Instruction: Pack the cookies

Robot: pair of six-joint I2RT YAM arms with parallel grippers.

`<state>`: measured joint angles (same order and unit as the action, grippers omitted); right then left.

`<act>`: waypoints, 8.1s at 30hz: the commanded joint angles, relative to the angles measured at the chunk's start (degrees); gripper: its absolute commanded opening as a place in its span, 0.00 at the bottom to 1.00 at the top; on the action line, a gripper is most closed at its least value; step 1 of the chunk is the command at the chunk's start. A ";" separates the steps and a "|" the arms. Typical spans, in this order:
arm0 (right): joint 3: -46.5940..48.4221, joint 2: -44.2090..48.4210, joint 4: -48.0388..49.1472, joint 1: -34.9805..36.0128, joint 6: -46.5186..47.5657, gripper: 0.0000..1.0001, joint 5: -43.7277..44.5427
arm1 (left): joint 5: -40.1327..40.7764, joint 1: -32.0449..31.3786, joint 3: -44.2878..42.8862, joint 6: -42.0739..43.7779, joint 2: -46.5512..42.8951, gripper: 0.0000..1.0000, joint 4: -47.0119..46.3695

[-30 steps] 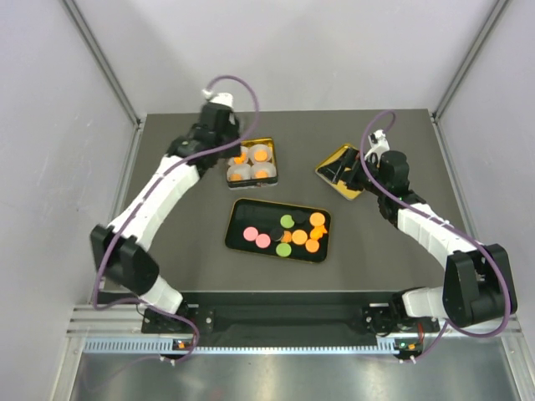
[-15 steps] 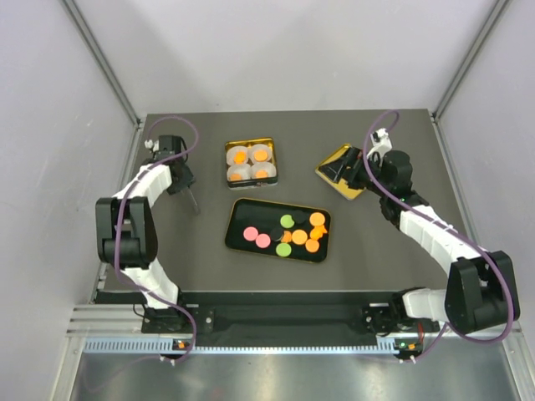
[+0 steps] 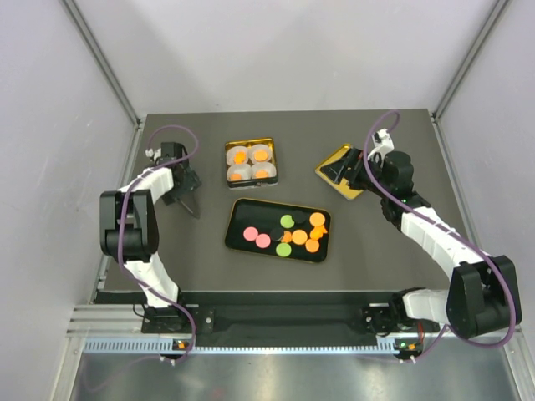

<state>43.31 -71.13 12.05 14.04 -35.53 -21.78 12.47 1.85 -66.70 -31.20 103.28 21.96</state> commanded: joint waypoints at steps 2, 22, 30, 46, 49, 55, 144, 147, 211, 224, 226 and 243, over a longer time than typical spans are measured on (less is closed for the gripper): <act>2.39 1.35 -0.19 0.63 1.51 1.00 1.04 | 0.01 0.35 0.34 -0.97 -0.01 0.89 -2.36; 7.75 -6.72 -10.11 0.55 5.20 1.00 13.41 | -8.95 -5.85 0.87 1.23 -25.76 0.94 4.68; 14.52 -14.90 -22.76 -3.93 6.88 1.00 30.38 | -12.20 -23.54 3.23 2.64 -29.28 0.92 2.58; 24.80 -35.90 -26.82 -8.95 3.27 0.62 33.29 | -18.53 -35.77 8.34 -1.67 -27.08 0.90 -6.58; 25.25 -37.49 -27.08 -8.95 3.45 0.43 33.99 | -18.53 -36.38 8.34 -1.85 -26.91 0.90 -7.10; 24.89 -37.59 -27.26 -9.03 4.85 0.00 34.35 | -20.99 -37.09 5.71 -3.69 -24.01 0.93 -11.05; 12.77 -23.78 13.96 43.70 66.90 0.84 67.31 | -42.88 -21.71 -19.97 -11.43 -3.62 0.00 -3.85; 12.42 -24.05 15.36 43.96 67.34 0.57 68.10 | -43.40 -21.71 -19.88 -11.43 -4.14 0.00 -4.11; 63.04 -68.87 34.35 10.83 -44.10 0.04 -39.30 | -13.53 -10.55 -13.90 -0.88 -4.50 0.85 -6.75; 67.43 -74.76 33.29 11.00 -45.77 0.06 -40.01 | -9.92 -10.46 -11.26 -0.88 -5.64 0.88 -8.07; 68.66 -75.90 33.47 11.44 -46.38 0.06 -40.36 | -10.45 -10.46 -11.26 -0.97 -4.94 0.88 -8.07; 71.30 -80.92 35.15 12.50 -50.08 0.07 -41.85 | -10.80 -10.46 -8.89 -2.37 -0.19 0.87 -8.86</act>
<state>111.68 -150.95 43.29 25.82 -84.60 -62.59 1.76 -8.67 -75.40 -33.08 103.13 15.46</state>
